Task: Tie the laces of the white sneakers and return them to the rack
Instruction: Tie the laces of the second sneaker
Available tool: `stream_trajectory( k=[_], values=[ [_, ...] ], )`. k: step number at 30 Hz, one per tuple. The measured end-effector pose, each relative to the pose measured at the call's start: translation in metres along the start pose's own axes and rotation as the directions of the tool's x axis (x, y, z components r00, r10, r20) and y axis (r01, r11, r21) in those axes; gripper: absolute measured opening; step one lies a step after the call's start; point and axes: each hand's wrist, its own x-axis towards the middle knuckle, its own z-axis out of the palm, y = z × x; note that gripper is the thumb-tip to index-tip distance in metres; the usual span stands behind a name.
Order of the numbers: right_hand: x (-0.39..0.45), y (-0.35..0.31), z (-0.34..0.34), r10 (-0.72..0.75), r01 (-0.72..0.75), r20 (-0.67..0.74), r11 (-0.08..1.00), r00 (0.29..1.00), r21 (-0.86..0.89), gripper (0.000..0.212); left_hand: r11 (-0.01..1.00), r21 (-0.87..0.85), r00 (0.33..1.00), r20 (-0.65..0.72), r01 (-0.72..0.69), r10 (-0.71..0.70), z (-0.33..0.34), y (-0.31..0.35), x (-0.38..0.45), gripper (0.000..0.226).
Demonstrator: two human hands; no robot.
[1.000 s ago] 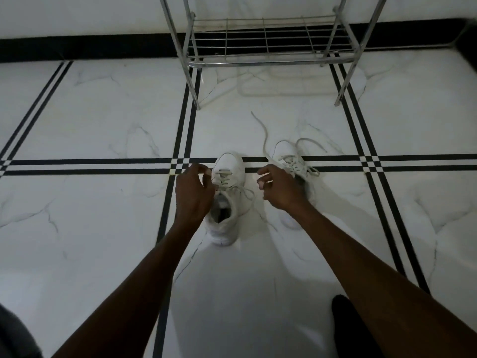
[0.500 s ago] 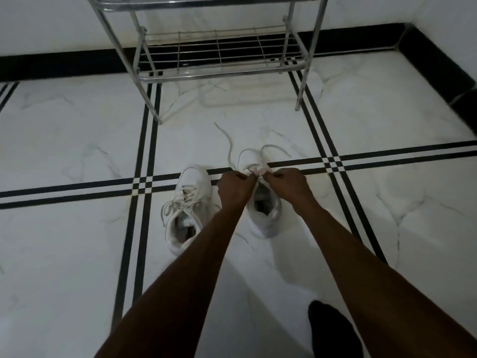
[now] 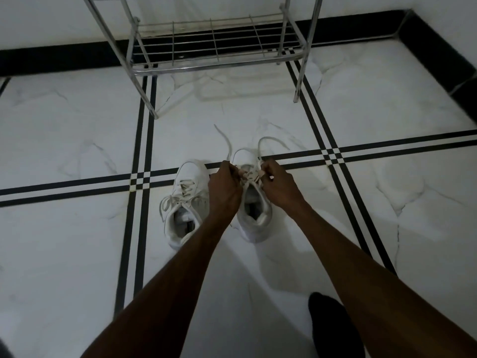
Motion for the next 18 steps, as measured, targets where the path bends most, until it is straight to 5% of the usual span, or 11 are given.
stream_trajectory(
  k=[5,9,11,15,18],
  values=[
    [-0.008,0.002,0.009,0.231,-0.245,0.087,0.937,0.969,0.248,0.02,0.962,-0.215,0.985,0.087,0.168,-0.152,-0.003,-0.018,-0.005,0.011],
    [-0.009,-0.015,0.01,0.163,-0.185,0.09,0.919,0.982,0.348,0.017,0.729,-0.584,0.927,0.318,0.358,-0.201,-0.02,-0.007,-0.006,0.025],
    [-0.008,-0.028,0.01,0.136,-0.139,0.035,0.898,0.99,0.418,0.019,0.716,-0.636,0.948,0.296,0.289,-0.121,-0.032,0.002,0.0,0.026],
    [0.0,-0.045,0.0,0.102,-0.054,-0.069,0.864,0.992,0.501,0.018,0.847,-0.532,0.977,0.177,-0.005,0.116,-0.057,0.016,0.02,0.029],
    [-0.005,-0.058,-0.014,-0.1,0.068,0.291,0.991,0.952,0.117,0.024,0.911,-0.369,0.944,0.19,-0.185,0.268,-0.067,0.027,0.028,0.031]
  ],
)
